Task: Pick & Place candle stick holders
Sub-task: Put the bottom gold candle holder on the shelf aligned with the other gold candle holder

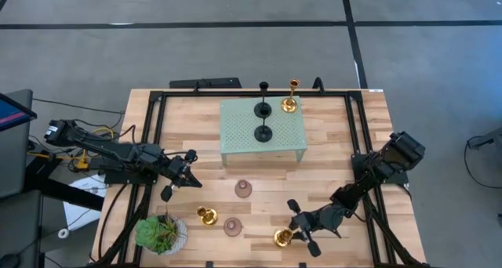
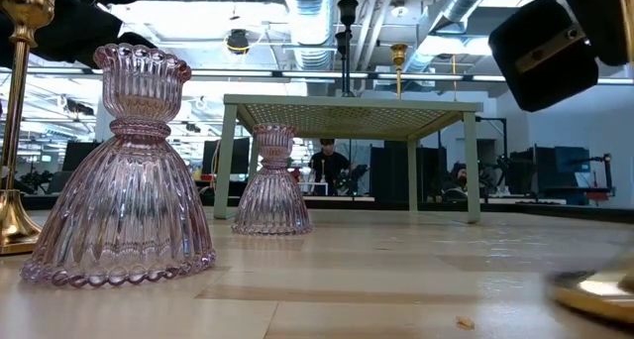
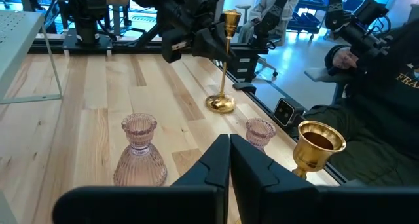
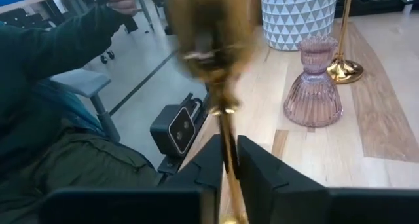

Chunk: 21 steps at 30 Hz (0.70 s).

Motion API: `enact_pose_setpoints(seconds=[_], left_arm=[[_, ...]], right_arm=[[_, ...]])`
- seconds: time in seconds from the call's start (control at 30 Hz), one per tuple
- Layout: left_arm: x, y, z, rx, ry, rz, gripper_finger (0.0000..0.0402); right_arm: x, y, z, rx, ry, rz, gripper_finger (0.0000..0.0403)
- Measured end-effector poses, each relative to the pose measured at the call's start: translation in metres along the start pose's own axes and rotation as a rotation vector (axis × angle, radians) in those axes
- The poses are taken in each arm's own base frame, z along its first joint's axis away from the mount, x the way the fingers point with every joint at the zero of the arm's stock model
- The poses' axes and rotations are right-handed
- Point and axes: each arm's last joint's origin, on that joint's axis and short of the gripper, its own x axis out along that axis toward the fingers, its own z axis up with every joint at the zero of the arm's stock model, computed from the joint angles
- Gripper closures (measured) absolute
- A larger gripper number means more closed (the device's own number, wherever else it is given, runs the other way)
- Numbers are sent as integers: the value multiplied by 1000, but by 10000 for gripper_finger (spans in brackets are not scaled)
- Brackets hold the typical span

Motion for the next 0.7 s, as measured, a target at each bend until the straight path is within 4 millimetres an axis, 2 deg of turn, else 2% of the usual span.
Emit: enact_pose_setpoints(seconds=[0.1,0.33,0.53,0.7], left_arm=[[0,0,0,0,0,0,390],[0,0,0,0,0,0,390],[0,0,0,0,0,0,390],[0,0,0,0,0,0,390]], right_arm=[[0,0,1,3,-4,2,393],[-6,0,10,3,-6,-25,397],[-25,-9,40,6,-26,-106,398],[-53,-25,72,-5,-43,-194,398]])
